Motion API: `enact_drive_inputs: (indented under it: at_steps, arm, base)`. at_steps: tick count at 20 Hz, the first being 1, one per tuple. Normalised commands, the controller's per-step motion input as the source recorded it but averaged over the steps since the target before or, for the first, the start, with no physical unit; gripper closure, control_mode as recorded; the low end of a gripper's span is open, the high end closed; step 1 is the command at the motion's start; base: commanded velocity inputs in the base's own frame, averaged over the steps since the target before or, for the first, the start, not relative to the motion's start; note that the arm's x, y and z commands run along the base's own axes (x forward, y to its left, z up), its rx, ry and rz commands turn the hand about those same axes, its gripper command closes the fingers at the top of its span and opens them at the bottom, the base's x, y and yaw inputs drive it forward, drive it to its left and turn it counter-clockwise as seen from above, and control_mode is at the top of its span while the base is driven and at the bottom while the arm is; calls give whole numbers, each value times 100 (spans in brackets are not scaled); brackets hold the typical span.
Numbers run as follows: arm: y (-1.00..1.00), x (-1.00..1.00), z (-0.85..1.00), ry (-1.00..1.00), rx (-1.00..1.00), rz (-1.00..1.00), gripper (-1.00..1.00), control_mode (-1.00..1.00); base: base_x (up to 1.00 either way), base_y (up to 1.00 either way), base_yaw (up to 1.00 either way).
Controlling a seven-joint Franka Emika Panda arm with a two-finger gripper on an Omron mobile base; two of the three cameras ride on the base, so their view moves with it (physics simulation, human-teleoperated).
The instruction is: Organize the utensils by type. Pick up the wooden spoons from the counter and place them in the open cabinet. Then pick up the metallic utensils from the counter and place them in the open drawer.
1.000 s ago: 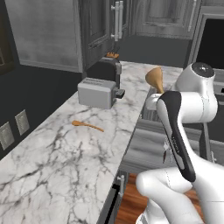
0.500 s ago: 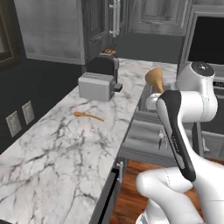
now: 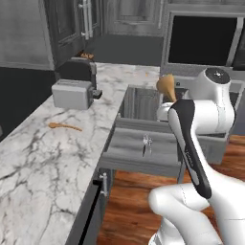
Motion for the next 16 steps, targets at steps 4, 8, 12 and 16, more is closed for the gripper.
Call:
enact_drive_inputs:
  at_steps: [4,8,12,16]
  arm:
    - [0,0,0,0,0,0,100,100]
    - [0,0,0,0,0,0,100,100]
    - [0,0,0,0,0,0,100,100]
    - [0,0,0,0,0,0,100,100]
  base:
    - [-73,-22,-53]
    - [-68,-8,-58]
    - [-61,-9,-60]
    - [-45,-14,-60]
